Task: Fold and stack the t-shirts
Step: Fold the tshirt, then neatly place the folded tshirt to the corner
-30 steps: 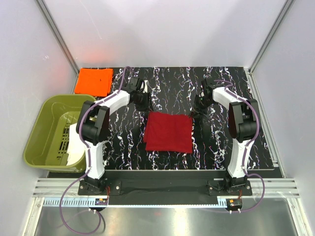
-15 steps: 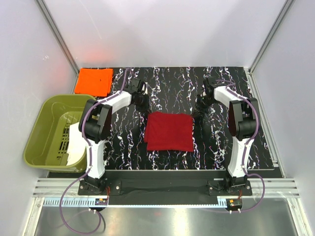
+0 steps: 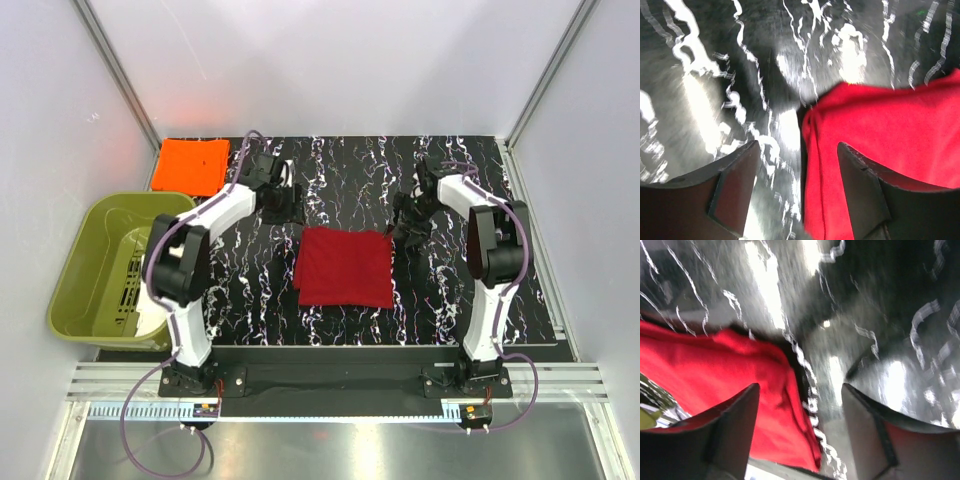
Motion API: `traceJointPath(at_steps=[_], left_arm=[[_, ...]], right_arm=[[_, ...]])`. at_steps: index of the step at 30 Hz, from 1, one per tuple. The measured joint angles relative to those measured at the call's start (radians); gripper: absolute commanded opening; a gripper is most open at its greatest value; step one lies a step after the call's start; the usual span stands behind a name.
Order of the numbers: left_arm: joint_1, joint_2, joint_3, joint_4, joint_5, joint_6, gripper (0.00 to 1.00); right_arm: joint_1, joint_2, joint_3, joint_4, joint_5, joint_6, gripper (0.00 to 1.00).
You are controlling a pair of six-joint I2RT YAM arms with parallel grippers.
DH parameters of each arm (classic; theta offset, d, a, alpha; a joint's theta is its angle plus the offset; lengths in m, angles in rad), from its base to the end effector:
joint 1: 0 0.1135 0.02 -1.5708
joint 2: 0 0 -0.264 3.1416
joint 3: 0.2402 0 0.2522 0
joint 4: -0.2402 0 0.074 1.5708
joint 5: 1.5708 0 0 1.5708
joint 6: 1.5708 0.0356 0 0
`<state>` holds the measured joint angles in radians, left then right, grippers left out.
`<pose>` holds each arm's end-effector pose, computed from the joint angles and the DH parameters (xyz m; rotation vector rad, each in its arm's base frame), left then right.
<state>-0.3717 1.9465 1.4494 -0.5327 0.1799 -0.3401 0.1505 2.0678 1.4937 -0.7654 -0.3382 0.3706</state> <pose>0.3862 -0.1574 0.2015 0.1084 2.6540 -0.4811 0.4024 0.0730 0.1582 0.2660 2.9403 0.5753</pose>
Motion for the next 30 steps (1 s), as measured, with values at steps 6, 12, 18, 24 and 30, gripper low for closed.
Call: traceJointPath(at_steps=[6, 12, 18, 24, 30], left_arm=[[0.000, -0.208, -0.101, -0.038, -0.010, 0.021, 0.61], [0.024, -0.410, -0.117, -0.167, -0.030, -0.025, 0.58], [0.095, -0.603, -0.138, -0.241, -0.027, -0.110, 0.85], [0.170, -0.712, -0.229, -0.256, -0.022, -0.220, 0.87], [0.240, -0.707, -0.213, -0.312, -0.011, -0.294, 0.88]], right_arm=[[0.042, -0.172, -0.039, -0.069, 0.048, -0.017, 0.85], [0.328, -0.529, -0.209, 0.034, 0.097, -0.116, 1.00], [0.684, -0.682, -0.358, 0.161, 0.278, -0.281, 1.00], [0.924, -0.512, -0.398, 0.252, 0.509, -0.443, 0.72], [1.050, -0.332, -0.414, 0.342, 0.665, -0.557, 0.71]])
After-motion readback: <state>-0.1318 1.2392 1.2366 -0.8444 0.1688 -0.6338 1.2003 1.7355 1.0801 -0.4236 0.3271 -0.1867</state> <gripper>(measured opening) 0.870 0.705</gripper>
